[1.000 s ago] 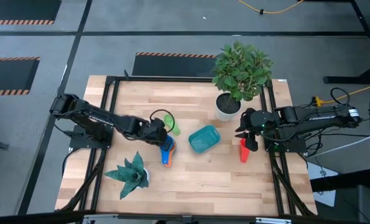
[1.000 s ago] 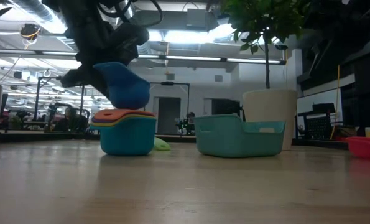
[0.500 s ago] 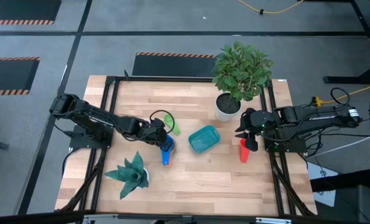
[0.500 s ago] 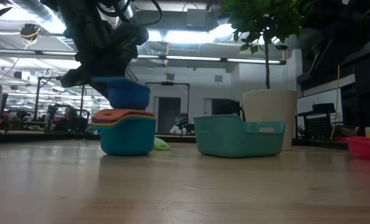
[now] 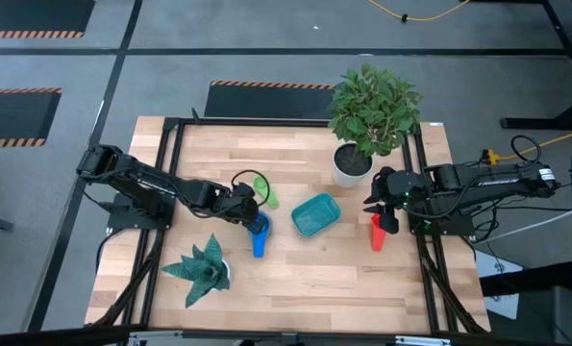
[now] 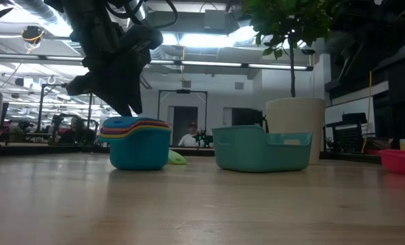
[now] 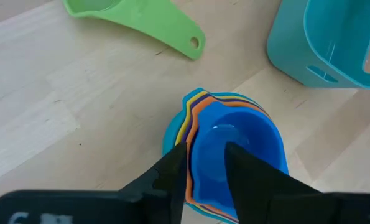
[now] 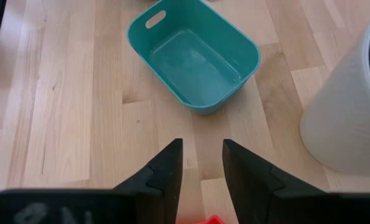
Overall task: Nest measuring cups in basket
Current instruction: Stack the red measuring cup on top of the blue measuring cup
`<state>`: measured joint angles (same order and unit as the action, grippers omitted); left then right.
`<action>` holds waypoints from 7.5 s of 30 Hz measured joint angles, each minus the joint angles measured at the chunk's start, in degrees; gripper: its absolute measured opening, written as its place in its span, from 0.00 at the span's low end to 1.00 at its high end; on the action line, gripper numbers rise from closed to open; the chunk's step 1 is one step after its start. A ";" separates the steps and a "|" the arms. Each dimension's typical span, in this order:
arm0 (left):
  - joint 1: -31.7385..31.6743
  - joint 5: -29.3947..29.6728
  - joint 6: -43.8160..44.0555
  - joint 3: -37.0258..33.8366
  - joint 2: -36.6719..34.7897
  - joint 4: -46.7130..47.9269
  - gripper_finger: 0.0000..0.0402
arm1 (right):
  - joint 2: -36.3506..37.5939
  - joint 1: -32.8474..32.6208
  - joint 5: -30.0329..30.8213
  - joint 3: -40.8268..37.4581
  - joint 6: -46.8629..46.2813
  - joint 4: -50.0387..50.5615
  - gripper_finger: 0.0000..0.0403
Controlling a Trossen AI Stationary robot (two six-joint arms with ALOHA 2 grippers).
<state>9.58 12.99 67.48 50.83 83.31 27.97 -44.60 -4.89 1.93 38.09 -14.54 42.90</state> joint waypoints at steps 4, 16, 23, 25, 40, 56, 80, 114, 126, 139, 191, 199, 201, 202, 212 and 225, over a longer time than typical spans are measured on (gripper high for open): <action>0.00 0.02 -0.05 0.00 0.00 -0.01 0.26 | 0.00 0.00 -0.01 0.00 -0.14 0.02 0.29; -0.01 0.04 -0.08 0.00 0.00 -0.28 0.26 | -0.02 0.00 0.01 0.00 -1.86 0.02 0.29; -0.01 0.04 -0.08 0.00 0.00 -0.27 0.26 | 0.00 0.00 6.54 0.02 -3.00 3.49 0.29; -0.02 0.04 -0.08 0.00 0.00 -0.26 0.26 | 0.00 0.00 9.86 0.00 -5.21 5.71 0.29; 0.00 0.02 -0.11 0.00 0.00 -0.24 0.26 | -0.02 0.17 7.44 0.04 -24.18 24.49 0.29; -0.02 0.02 -0.17 0.00 0.00 -0.20 0.26 | -3.00 0.17 -1.93 -7.61 -25.08 14.66 0.29; -0.02 0.04 -0.19 0.00 0.00 -0.22 0.26 | -13.87 0.22 3.53 -7.65 -25.93 14.78 0.29; -0.02 0.02 -2.39 0.00 -0.31 -0.21 0.26 | -23.23 0.20 3.38 -7.63 -25.51 11.67 0.06; -0.02 1.08 -11.49 -0.02 -7.58 -0.01 0.26 | -23.17 0.22 2.51 -4.66 -25.53 13.53 0.04; -0.02 1.11 -29.80 -0.02 -21.69 0.82 0.26 | -23.17 0.20 1.74 8.40 -26.59 17.04 0.04; -0.01 5.84 -44.07 0.00 -51.47 16.60 0.26 | -36.66 0.13 -1.57 27.71 -22.56 -23.44 0.05; 0.00 5.88 -43.77 0.00 -51.46 16.60 0.26 | -46.20 0.15 -0.15 41.12 -11.65 -19.95 0.05; -0.01 5.89 -43.73 0.00 -51.47 16.55 0.26 | -48.95 0.15 0.07 43.58 -10.45 -19.68 0.05; 0.00 5.88 -43.70 0.00 -51.45 16.57 0.26 | -50.35 0.18 0.14 44.62 -10.29 -19.70 0.05; -0.02 5.88 -43.69 0.00 -51.45 16.55 0.26 | -61.85 0.20 0.12 48.24 -11.85 -20.20 0.05; -0.02 5.88 -43.69 0.00 -51.47 16.57 0.26 | -70.24 0.20 -0.06 48.26 -15.34 -25.15 0.05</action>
<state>9.56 18.87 23.79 50.83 31.83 44.53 -114.84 -4.69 1.87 86.34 -29.89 17.75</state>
